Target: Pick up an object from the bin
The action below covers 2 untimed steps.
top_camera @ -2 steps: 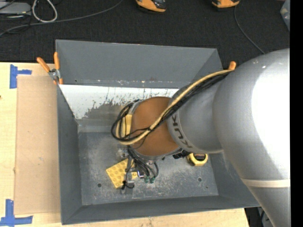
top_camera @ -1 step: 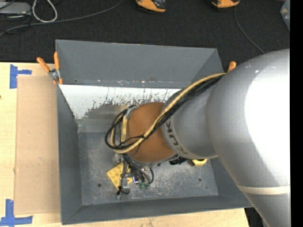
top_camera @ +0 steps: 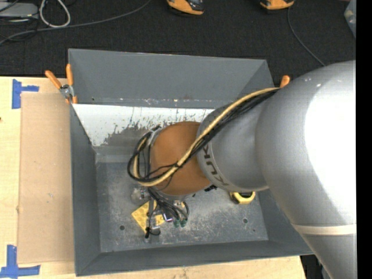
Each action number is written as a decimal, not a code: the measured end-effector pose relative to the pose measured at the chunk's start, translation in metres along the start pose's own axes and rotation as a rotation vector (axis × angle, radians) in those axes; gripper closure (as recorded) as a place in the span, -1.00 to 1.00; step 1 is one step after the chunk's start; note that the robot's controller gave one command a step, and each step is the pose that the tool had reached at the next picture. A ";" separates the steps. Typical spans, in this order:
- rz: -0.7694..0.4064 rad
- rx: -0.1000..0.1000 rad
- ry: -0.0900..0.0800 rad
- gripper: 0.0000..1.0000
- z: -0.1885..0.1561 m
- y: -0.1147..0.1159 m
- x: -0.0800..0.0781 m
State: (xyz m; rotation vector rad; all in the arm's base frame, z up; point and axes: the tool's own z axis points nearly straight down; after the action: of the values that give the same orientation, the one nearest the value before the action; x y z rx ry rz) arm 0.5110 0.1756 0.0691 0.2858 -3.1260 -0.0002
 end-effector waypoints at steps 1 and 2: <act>-0.176 0.001 -0.004 -1.00 -0.001 -0.001 0.000; -0.272 0.001 -0.003 -1.00 0.000 0.004 -0.004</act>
Offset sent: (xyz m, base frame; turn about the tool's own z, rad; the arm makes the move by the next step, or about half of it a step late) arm 0.0137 0.0083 0.0009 -0.4634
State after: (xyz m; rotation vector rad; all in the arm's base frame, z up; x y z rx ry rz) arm 0.5146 0.1801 0.0692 0.7073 -3.0611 0.0001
